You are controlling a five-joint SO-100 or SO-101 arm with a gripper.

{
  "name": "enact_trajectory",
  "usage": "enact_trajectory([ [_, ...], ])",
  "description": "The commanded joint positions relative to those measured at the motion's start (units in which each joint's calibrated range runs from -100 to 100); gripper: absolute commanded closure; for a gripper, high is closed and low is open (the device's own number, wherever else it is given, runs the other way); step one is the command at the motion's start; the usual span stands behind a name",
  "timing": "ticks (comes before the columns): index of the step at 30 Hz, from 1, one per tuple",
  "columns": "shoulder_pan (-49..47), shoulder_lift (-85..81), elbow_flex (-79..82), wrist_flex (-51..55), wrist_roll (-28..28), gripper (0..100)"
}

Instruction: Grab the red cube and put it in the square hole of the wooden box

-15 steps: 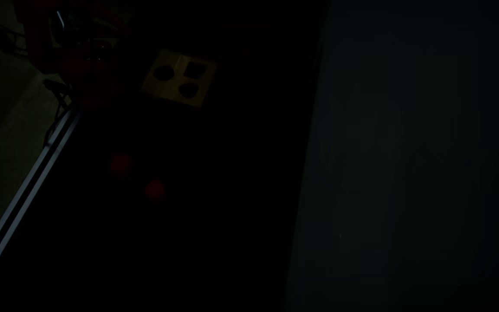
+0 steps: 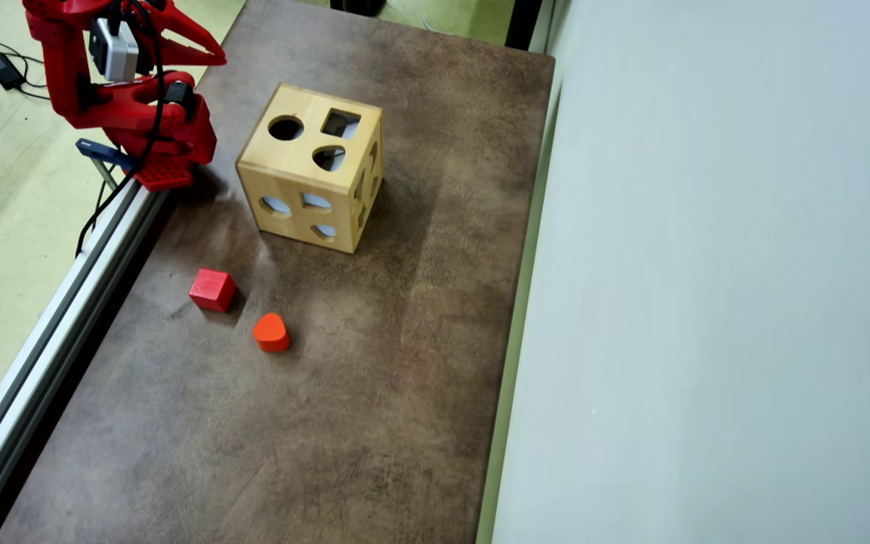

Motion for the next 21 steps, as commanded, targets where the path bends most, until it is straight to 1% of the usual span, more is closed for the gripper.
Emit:
enact_trajectory([
  [1,0.1,0.01,-0.22,0.05,0.29,99],
  [21,-0.49,0.01,-0.13,0.05,0.2,99],
])
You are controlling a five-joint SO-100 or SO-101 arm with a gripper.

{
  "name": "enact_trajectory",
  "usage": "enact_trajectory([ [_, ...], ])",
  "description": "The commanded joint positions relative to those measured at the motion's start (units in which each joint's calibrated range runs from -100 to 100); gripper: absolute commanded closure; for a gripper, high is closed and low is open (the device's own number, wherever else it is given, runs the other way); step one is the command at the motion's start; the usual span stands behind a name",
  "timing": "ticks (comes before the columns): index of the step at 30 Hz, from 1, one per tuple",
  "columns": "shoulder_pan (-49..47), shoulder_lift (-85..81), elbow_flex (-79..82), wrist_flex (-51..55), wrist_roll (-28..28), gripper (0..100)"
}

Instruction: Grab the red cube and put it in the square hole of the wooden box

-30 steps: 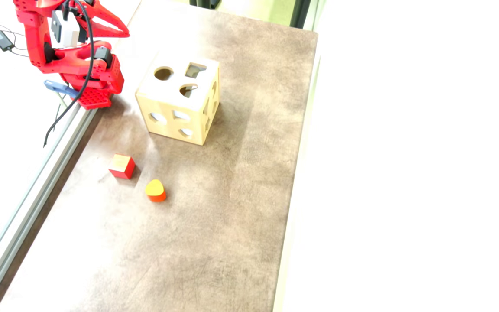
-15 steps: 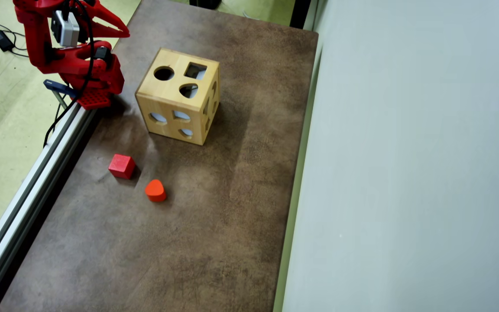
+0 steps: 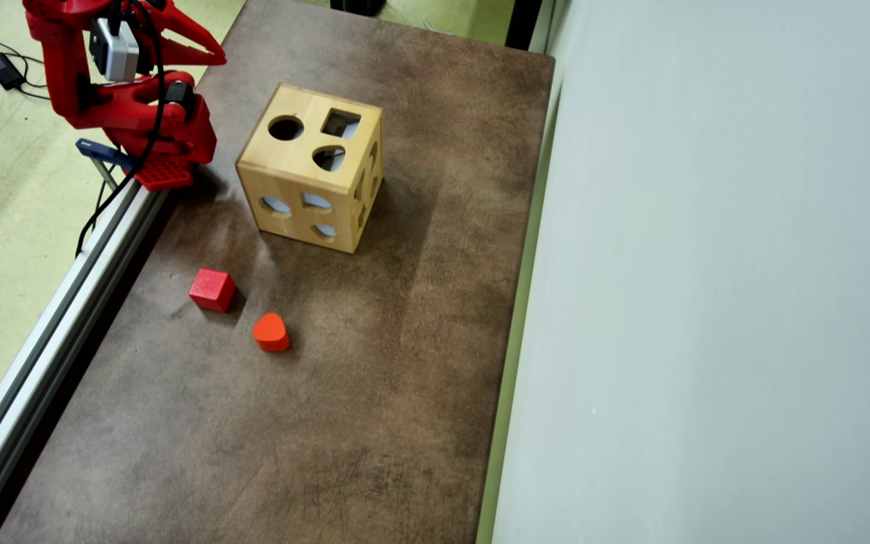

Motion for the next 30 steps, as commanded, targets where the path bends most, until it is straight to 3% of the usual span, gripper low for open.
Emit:
enact_trajectory([
  [1,-0.28,0.01,-0.13,0.05,0.2,99],
  [12,0.32,1.96,-0.66,-0.76,-0.1,99],
  [16,0.47,13.77,-4.42,-0.84,0.29,99],
  [22,1.43,37.97,-22.4,-0.11,0.29,99],
  [25,8.56,47.23,-30.09,0.05,0.39,99],
  [30,30.7,58.86,-32.68,-0.84,0.44,99],
])
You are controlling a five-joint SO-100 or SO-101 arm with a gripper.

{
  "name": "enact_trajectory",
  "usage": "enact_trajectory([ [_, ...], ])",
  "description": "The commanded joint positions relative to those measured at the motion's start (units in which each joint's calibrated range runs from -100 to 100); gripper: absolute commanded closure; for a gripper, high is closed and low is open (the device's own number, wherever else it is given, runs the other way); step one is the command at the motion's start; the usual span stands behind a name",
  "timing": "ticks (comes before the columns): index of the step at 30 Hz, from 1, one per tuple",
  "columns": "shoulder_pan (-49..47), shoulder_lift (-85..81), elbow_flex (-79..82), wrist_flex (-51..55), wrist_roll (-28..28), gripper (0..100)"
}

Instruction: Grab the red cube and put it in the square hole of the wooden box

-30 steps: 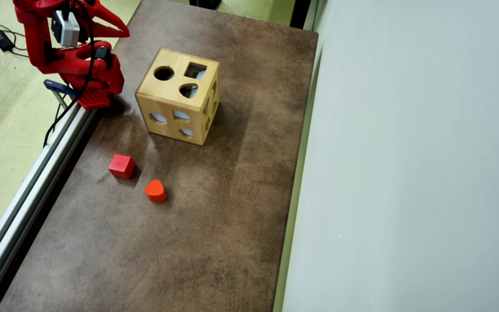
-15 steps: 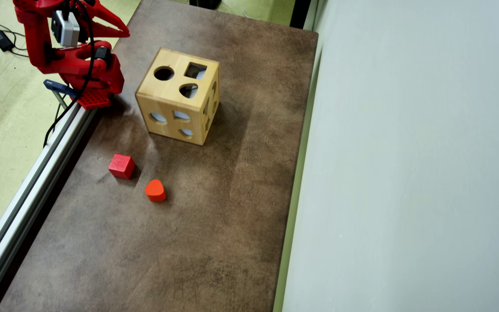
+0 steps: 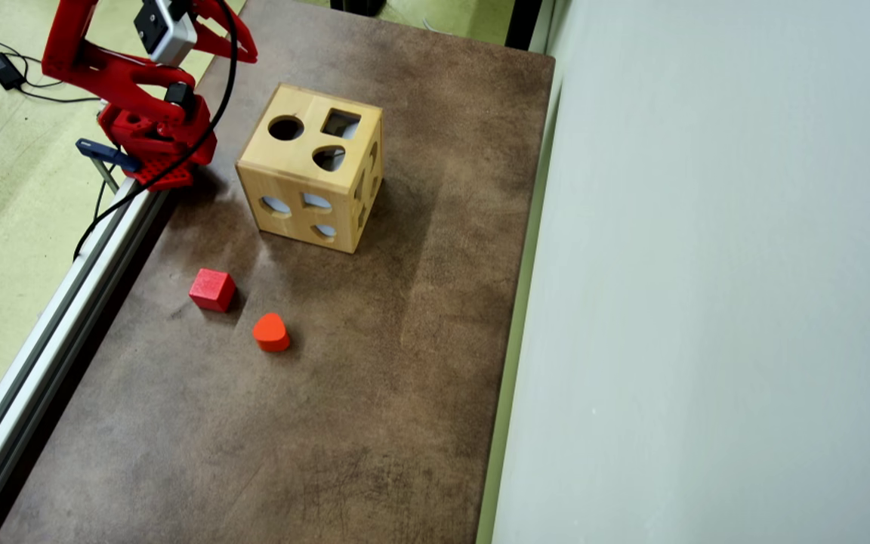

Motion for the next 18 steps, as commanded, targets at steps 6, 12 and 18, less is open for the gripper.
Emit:
enact_trajectory([
  [6,27.25,20.5,-2.44,-0.35,6.3,99],
  [12,32.37,27.98,-2.35,-0.03,21.2,99],
  [18,38.76,29.76,-1.9,-0.03,28.03,99],
])
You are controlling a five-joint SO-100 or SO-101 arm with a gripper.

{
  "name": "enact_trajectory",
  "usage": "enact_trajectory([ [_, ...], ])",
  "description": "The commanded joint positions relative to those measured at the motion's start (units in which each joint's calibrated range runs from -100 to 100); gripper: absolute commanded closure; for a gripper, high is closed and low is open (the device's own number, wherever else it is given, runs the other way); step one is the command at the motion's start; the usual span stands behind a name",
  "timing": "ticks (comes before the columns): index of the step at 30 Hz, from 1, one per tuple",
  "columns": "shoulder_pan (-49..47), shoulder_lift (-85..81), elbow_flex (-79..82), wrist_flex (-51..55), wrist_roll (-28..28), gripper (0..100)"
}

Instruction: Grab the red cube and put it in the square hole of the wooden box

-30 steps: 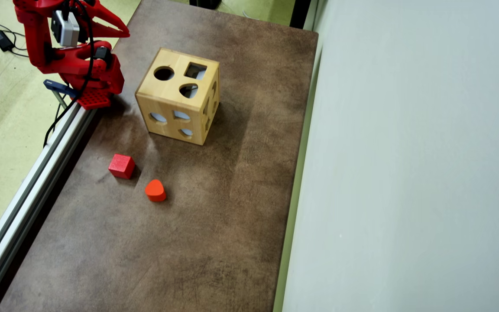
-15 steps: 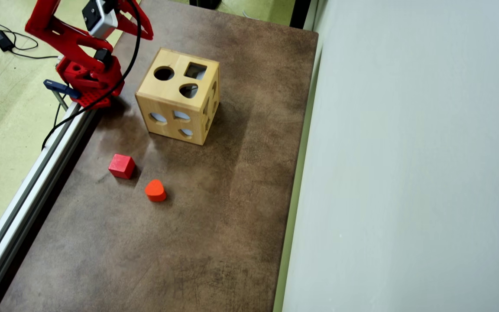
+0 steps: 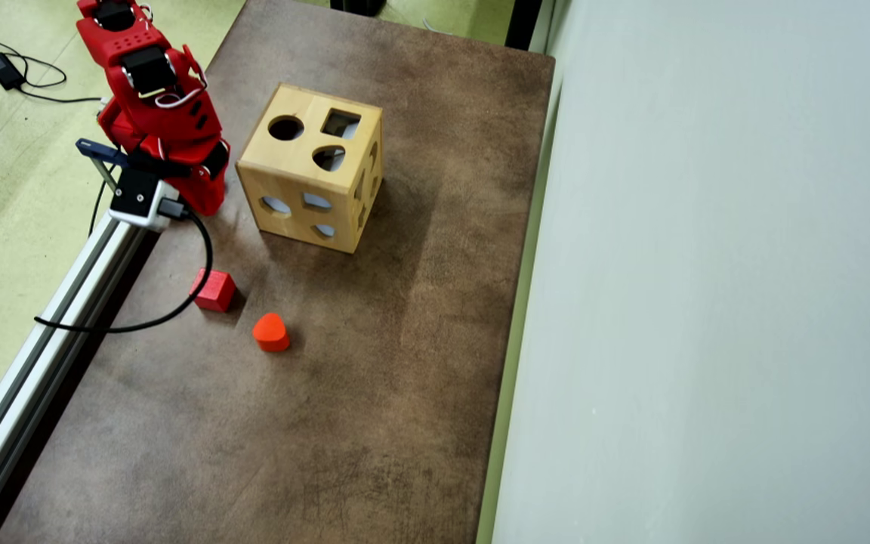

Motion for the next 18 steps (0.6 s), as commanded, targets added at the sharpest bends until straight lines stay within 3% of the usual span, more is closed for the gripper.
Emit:
enact_trajectory([
  [1,3.64,0.86,-0.74,0.05,3.32,99],
  [7,4.31,4.6,3.74,-1.88,3.61,99],
  [18,4.09,14.28,11.7,-18.21,3.61,99],
])
